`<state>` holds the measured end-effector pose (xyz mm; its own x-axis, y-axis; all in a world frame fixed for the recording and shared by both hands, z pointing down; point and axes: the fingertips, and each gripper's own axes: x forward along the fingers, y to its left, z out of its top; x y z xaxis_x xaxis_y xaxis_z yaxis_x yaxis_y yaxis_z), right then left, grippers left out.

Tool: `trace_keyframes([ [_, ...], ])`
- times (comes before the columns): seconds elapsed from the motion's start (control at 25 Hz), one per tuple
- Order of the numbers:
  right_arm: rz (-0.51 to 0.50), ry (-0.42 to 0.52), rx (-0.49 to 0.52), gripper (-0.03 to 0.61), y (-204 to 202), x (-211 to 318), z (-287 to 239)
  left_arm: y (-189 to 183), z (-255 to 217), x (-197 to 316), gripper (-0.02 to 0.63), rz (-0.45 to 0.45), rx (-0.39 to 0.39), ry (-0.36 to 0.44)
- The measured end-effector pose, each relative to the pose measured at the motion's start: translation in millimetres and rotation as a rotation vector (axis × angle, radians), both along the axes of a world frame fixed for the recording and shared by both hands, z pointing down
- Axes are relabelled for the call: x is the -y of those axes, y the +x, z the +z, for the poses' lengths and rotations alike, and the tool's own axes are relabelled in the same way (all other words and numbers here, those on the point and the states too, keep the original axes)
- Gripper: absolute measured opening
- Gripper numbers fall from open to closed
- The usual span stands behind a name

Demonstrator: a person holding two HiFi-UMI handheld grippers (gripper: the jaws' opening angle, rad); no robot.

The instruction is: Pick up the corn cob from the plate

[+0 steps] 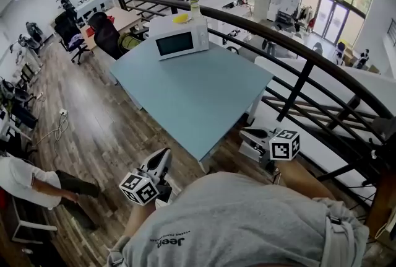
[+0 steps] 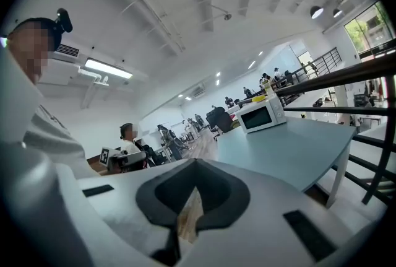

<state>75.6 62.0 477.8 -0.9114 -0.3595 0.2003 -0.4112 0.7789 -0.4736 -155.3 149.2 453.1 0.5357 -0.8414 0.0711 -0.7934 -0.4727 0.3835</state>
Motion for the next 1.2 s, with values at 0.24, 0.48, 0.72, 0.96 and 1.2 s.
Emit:
trace_keyframes([
  [0.24,-0.017,0.01,0.022,0.015,18.0,12.3,0.0,20.7,-1.7,12.3,0.017,-0.003,0.019,0.011],
  [0.48,-0.061,0.018,0.029,0.015,47.0,19.8,0.7,57.6,-4.1,20.6,0.017,-0.016,0.039,0.01],
  [0.72,-0.094,0.031,0.034,0.015,77.6,34.3,1.0,97.5,-5.7,31.6,0.017,-0.019,0.041,0.003],
  [0.96,-0.107,0.011,0.05,0.015,94.4,46.4,12.2,124.7,-1.8,42.7,0.017,-0.008,0.059,-0.02],
  [1.2,-0.091,-0.001,0.045,0.015,81.0,61.0,20.7,107.4,2.7,58.1,0.017,-0.002,0.048,-0.024],
])
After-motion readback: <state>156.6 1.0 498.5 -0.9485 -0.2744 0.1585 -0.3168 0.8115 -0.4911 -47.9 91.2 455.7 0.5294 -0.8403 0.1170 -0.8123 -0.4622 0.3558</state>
